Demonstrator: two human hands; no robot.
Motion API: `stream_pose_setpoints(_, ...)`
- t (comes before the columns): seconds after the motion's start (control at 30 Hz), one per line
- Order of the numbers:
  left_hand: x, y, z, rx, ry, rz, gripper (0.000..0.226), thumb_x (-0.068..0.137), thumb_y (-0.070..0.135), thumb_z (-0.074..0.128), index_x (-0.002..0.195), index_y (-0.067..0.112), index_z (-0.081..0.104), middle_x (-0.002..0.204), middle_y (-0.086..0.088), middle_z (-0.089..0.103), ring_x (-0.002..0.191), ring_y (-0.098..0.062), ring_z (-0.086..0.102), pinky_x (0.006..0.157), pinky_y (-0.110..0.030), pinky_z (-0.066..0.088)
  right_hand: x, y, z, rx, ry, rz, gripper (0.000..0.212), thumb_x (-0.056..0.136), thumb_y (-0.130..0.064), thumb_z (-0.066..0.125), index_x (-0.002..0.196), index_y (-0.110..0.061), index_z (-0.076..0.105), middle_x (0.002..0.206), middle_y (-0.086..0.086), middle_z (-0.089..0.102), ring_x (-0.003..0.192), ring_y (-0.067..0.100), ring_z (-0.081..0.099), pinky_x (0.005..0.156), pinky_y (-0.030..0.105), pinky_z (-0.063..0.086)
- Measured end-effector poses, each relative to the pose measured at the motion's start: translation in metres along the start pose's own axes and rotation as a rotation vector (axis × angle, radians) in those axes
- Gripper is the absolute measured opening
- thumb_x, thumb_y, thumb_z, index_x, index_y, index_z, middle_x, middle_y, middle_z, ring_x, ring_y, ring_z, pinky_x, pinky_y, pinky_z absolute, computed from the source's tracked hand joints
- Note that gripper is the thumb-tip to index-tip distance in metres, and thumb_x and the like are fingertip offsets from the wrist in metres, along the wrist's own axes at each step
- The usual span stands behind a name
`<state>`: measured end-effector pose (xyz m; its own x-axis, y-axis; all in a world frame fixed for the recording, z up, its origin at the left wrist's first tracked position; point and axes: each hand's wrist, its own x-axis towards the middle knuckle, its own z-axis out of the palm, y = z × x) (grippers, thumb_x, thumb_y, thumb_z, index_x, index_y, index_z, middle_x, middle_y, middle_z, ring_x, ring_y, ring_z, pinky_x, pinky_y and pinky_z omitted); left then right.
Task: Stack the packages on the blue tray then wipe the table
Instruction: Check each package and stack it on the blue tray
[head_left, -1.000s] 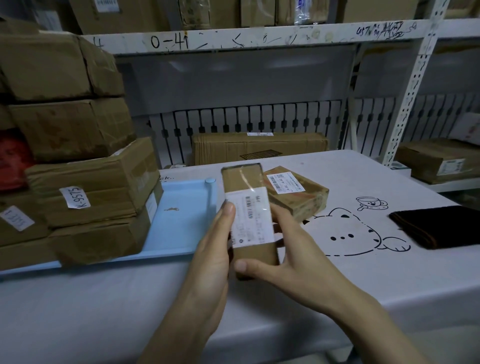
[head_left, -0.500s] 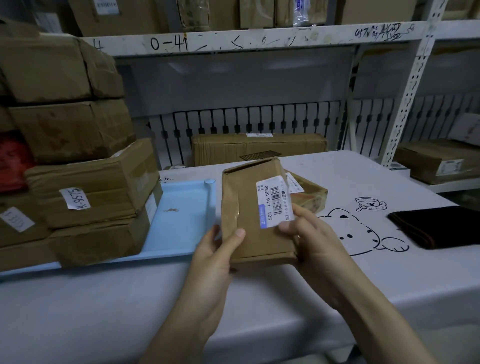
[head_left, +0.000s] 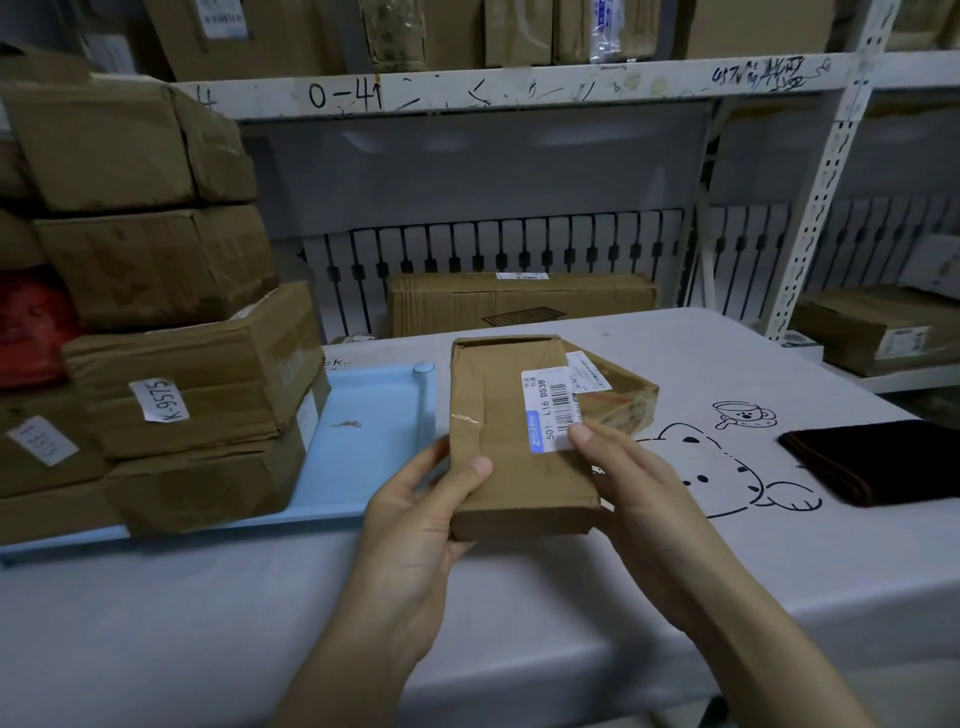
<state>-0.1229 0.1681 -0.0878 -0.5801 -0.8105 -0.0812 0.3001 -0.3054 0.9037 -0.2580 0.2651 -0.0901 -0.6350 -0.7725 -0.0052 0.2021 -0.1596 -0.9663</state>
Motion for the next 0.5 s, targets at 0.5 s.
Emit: stream_pose_setpoints(0.5, 0.003, 0.076, 0.020, -0.128, -0.143, 0.104, 0.063, 0.077, 0.016, 0.072, 0.137, 0.010, 0.054, 0.117, -0.014, 0.072, 0.109, -0.026, 0.069, 0.097, -0.049, 0.053, 0.008, -0.058, 0.045, 0.031, -0.073, -0.075, 0.023, 0.096, -0.040, 0.055, 0.100, -0.027, 0.074, 0.101, -0.004, 0.078, 0.087, 0.011, 0.071, 0.074, 0.030, 0.051)
